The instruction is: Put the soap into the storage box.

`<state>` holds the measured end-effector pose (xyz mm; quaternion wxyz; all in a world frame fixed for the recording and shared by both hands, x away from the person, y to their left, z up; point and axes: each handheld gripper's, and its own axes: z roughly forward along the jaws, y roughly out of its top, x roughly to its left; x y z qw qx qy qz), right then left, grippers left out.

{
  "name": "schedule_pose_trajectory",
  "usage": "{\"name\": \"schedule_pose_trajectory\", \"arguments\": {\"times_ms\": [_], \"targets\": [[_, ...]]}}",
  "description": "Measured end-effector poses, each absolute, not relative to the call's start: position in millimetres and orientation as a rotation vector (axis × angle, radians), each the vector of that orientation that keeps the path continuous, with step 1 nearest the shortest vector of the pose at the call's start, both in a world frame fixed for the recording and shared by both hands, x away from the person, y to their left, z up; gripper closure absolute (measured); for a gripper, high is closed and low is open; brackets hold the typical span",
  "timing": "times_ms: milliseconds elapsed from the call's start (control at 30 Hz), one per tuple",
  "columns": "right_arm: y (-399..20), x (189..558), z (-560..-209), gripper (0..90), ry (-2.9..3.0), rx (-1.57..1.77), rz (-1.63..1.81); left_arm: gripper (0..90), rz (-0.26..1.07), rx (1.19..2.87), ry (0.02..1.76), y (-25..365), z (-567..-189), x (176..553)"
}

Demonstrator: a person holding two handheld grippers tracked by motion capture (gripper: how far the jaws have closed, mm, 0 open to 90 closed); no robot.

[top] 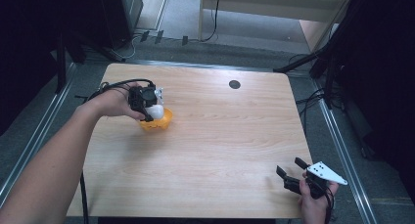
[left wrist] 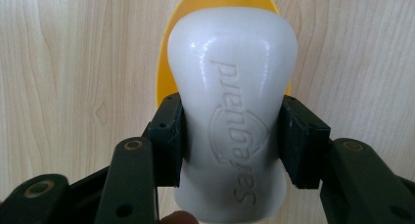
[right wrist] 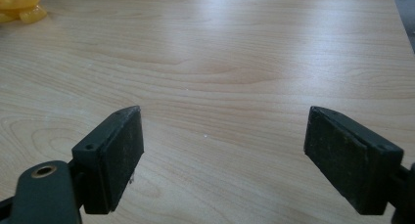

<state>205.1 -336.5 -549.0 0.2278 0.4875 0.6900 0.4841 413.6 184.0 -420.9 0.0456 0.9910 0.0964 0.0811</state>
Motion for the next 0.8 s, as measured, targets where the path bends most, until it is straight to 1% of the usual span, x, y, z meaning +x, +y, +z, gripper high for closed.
{"name": "schedule_pose_trajectory", "arguments": {"times_ms": [567,800], "targets": [[-336.9,205.1,-549.0,15.8,1.896,1.348,1.336,49.8,0.257,3.064,0.231,174.7,-438.3,422.5],[-337.2,205.0,-549.0,15.8,1.896,1.351,1.341,49.7,0.224,3.085,0.224,175.1,-448.5,424.0]]}}
